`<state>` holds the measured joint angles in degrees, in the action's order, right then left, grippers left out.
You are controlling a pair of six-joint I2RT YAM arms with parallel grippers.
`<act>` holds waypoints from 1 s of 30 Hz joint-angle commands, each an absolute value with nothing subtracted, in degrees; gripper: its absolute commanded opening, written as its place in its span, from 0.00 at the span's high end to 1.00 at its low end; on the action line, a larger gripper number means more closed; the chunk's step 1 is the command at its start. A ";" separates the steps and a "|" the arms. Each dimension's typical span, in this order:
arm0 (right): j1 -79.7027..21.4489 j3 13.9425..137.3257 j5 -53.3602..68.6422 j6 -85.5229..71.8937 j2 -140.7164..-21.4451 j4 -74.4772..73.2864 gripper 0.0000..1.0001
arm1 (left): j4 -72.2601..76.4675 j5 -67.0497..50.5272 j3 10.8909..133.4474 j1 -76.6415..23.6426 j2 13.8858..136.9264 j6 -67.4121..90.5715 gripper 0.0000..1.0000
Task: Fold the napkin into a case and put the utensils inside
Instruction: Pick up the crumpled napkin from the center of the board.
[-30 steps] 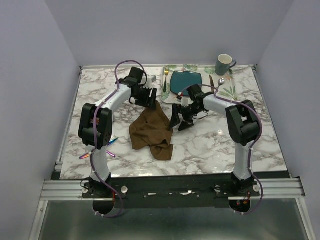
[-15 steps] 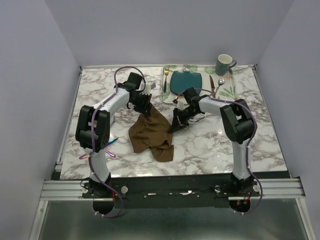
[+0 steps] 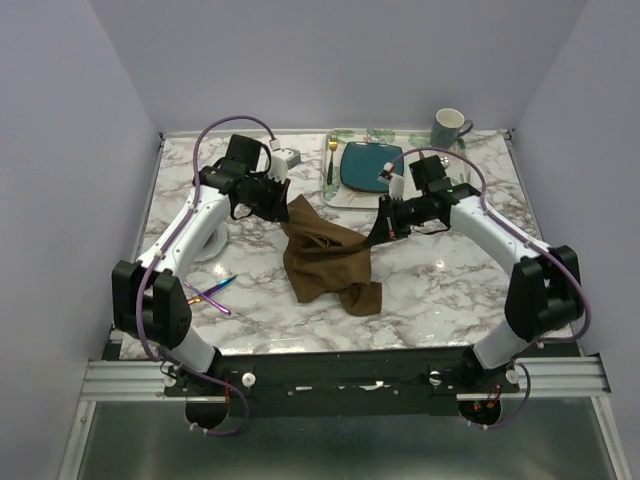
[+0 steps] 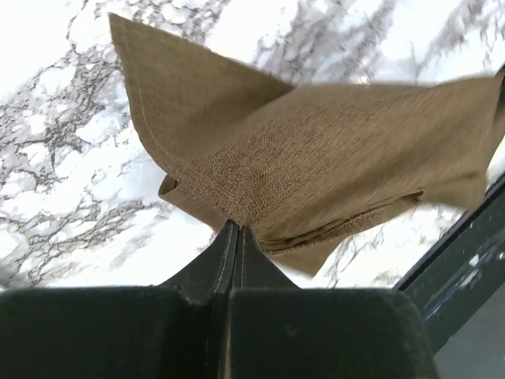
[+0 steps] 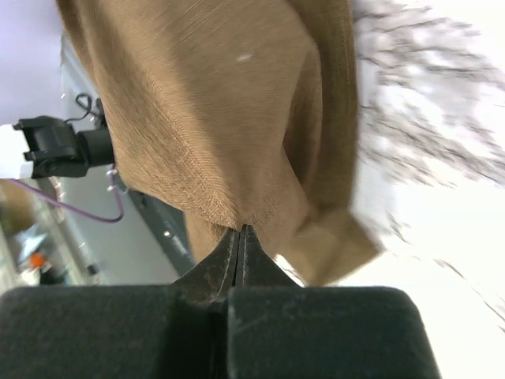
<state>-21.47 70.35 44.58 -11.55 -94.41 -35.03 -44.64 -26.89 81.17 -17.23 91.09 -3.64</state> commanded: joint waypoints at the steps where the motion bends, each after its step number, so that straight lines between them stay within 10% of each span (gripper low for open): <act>1: -17.76 66.28 39.99 -4.84 -85.27 -42.53 0.99 | -50.09 -27.24 75.95 -16.96 84.74 -11.94 1.00; 9: -17.93 59.15 45.25 1.56 -76.46 -46.03 0.99 | -51.33 -30.86 61.80 -19.25 74.89 -19.15 1.00; 18: -17.93 59.78 47.47 7.46 -67.42 -48.95 0.99 | -49.85 -29.18 60.47 -17.75 75.06 -16.27 0.41; 30: -17.93 62.13 26.12 6.16 -76.19 -45.27 0.99 | -37.55 -32.08 59.59 -22.49 83.14 -23.80 0.33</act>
<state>-18.04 58.67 35.90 8.01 -71.42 -48.73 -44.80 -30.24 60.20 -19.94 82.37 -17.43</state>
